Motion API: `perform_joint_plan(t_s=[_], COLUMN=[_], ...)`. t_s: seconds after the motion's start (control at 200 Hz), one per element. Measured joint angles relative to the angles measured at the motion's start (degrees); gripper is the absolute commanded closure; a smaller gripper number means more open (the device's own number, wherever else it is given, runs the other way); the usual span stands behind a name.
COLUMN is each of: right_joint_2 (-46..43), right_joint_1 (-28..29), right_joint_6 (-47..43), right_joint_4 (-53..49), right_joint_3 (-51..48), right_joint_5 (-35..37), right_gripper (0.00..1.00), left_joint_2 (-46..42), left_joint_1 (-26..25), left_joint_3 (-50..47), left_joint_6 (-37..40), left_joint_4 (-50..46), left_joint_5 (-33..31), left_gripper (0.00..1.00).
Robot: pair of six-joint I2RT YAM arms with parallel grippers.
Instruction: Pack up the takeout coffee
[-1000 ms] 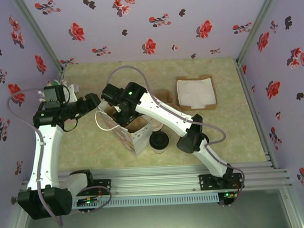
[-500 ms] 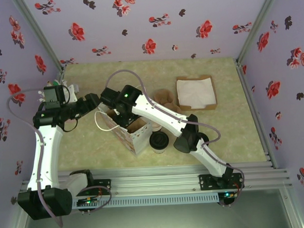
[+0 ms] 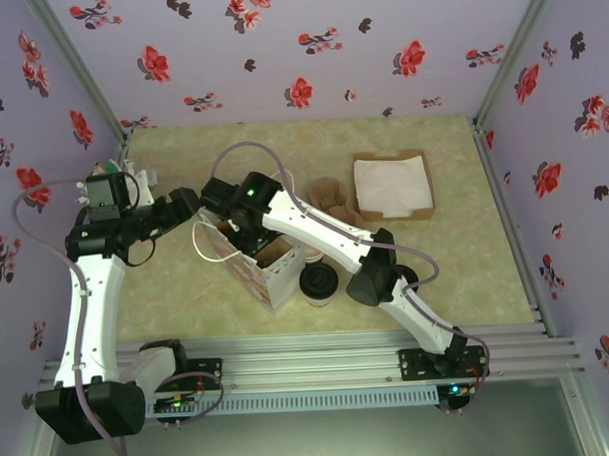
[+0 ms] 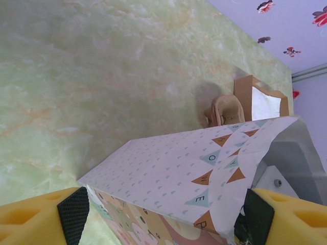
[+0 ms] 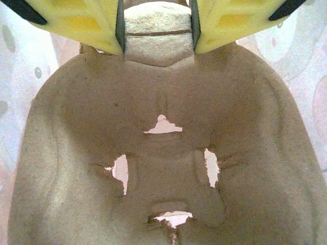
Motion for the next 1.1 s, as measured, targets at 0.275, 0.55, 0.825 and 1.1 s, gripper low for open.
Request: perform_joint_plan(t_s=[0.275,0.55,0.825,1.1], right_joint_2=[0.31,2.99,3.39,3.43], right_joint_1=[0.59,0.61,0.61,0.61], right_joint_6=[0.00,0.13,0.98,1.42], right_joint_4=[-0.07,-0.44,-0.39,0.28], right_joint_3=[0.00,-0.66,-2.14,-3.78], right_joint_5=[1.42,2.47,2.47,2.25], right_gripper=[0.63,0.63,0.63,0.62], left_joint_2=[-0.09,-0.35,-0.70,-0.85], left_joint_1=[0.00,0.02,0.02,0.02], left_joint_3=[-0.26,-0.37,-0.37,-0.37], left_joint_6=[0.00,0.00,0.00,0.00], left_joint_4=[0.07,0.04,0.07,0.04], left_joint_5=[-0.02,-0.17,-0.55,-0.52], left_gripper=[0.19,0.19,0.19,0.19])
